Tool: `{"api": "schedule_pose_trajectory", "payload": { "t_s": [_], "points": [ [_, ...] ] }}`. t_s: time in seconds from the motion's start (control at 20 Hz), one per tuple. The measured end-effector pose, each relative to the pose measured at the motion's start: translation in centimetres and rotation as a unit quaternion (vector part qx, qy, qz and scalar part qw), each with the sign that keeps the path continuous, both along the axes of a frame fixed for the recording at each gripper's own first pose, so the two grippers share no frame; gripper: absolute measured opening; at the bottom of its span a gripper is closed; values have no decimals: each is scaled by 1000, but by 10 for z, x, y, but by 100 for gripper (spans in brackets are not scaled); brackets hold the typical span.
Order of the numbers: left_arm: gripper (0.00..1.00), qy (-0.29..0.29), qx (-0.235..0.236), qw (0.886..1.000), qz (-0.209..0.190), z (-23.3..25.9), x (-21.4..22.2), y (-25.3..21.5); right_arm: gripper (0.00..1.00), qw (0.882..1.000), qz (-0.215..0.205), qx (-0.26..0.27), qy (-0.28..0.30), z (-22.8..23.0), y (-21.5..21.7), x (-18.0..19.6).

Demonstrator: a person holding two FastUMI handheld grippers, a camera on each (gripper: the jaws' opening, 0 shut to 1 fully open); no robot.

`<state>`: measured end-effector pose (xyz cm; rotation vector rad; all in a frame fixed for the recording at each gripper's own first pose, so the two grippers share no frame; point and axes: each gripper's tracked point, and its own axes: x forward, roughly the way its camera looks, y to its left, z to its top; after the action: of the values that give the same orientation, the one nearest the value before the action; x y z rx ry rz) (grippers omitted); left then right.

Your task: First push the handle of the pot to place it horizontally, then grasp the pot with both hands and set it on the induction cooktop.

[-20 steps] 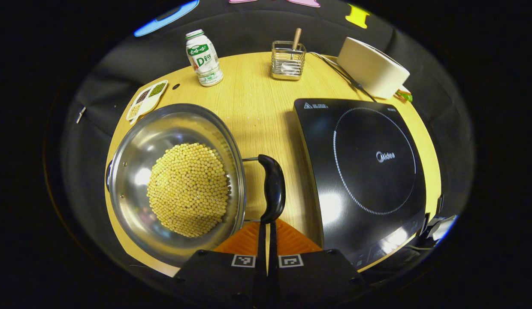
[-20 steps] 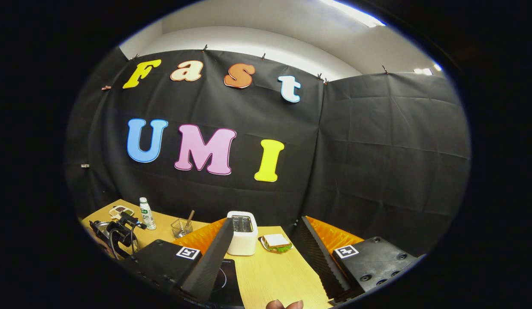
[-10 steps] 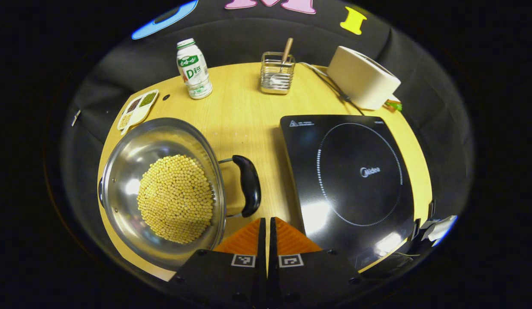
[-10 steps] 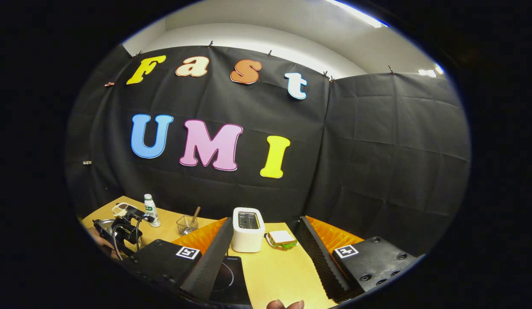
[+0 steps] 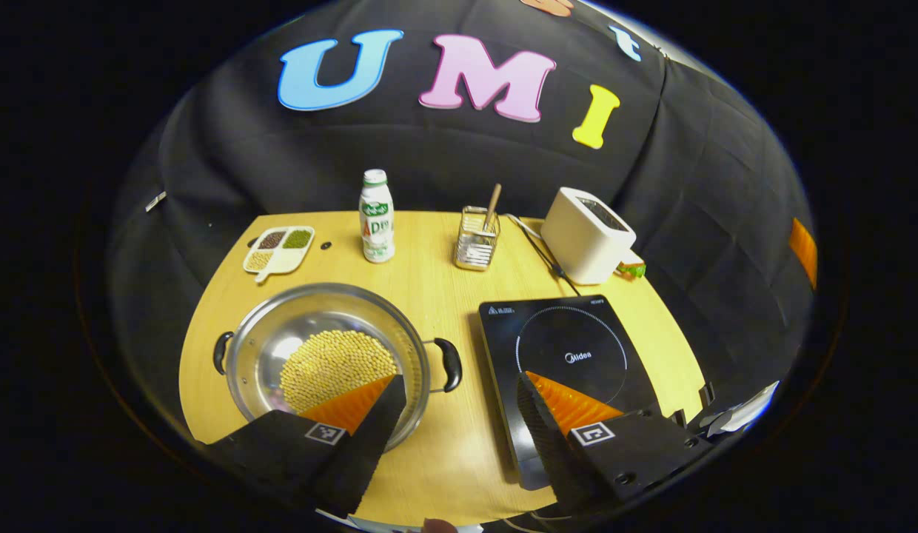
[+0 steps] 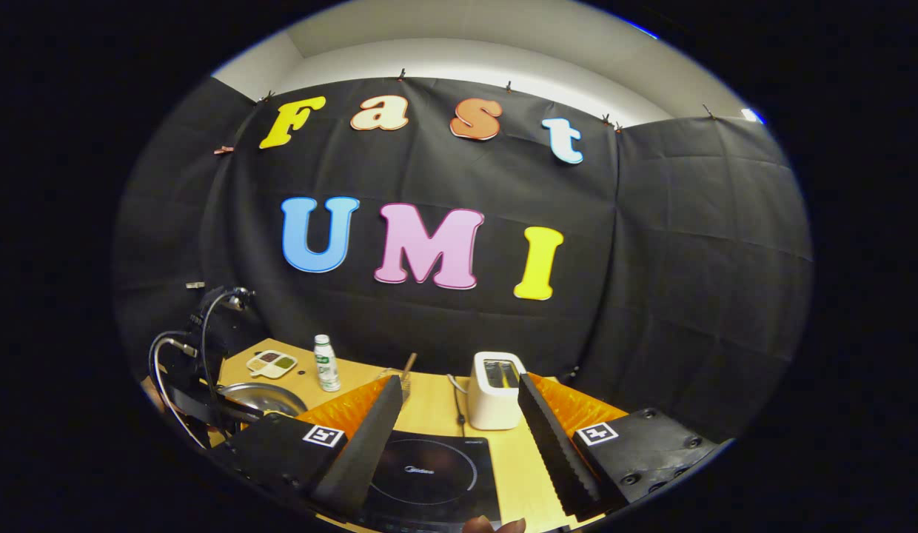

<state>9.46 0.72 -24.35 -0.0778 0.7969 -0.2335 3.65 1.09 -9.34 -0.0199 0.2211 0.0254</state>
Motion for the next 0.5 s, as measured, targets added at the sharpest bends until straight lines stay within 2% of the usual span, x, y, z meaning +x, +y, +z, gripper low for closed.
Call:
{"api": "schedule_pose_trajectory", "payload": {
  "t_s": [0.25,0.5],
  "points": [
    [95,-24,29,998,48,6,-7,99,98,996,65,35,47,-31,65,5],
    [96,-28,55,995,82,-9,-9,183,98,988,96,68,101,-71,127,19]
  ]
}}
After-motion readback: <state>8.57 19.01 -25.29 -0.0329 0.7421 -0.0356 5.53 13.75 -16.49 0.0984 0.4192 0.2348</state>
